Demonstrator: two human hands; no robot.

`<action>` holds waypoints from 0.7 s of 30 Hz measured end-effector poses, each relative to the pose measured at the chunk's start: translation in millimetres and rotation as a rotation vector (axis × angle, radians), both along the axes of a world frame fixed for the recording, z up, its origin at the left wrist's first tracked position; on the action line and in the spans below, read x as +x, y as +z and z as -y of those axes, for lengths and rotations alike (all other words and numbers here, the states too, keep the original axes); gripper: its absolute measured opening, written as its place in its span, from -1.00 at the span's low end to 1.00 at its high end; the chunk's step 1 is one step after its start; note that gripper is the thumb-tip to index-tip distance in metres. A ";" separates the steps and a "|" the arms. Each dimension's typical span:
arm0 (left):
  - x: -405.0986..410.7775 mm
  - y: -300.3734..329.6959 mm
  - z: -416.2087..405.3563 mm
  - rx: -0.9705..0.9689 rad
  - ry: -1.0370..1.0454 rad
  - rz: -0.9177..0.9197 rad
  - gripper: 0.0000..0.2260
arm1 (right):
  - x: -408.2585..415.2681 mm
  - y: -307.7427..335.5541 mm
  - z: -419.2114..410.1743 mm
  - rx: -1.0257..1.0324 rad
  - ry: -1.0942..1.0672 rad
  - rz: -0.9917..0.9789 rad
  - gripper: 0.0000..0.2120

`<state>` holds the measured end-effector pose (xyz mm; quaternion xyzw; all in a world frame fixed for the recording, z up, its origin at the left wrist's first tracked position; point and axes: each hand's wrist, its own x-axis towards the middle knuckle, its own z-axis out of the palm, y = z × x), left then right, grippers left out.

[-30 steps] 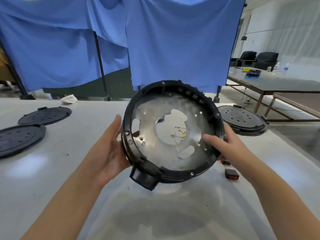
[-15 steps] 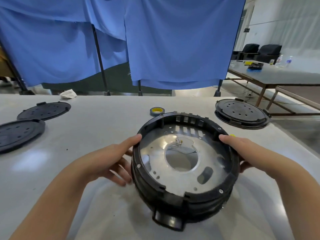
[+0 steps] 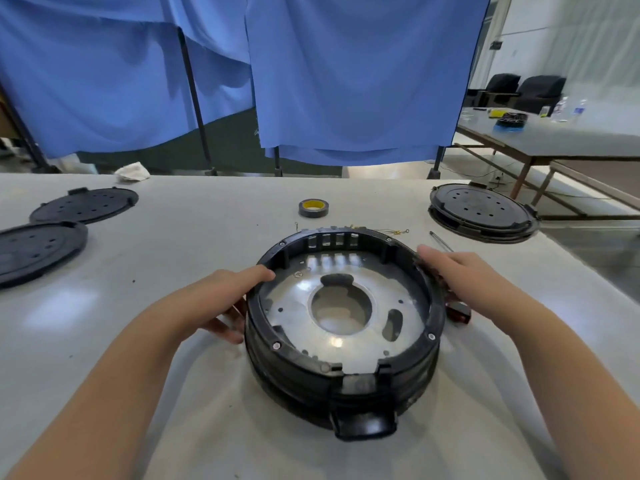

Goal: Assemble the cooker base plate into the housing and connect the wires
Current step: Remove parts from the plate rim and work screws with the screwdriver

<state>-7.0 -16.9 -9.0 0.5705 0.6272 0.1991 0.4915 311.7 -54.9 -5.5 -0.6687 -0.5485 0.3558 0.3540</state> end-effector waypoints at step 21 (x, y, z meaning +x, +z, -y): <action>1.1 -7.2 -5.3 0.037 0.010 0.102 -0.31 | 39.4 -13.1 -1.3 -0.090 0.104 0.537 -0.85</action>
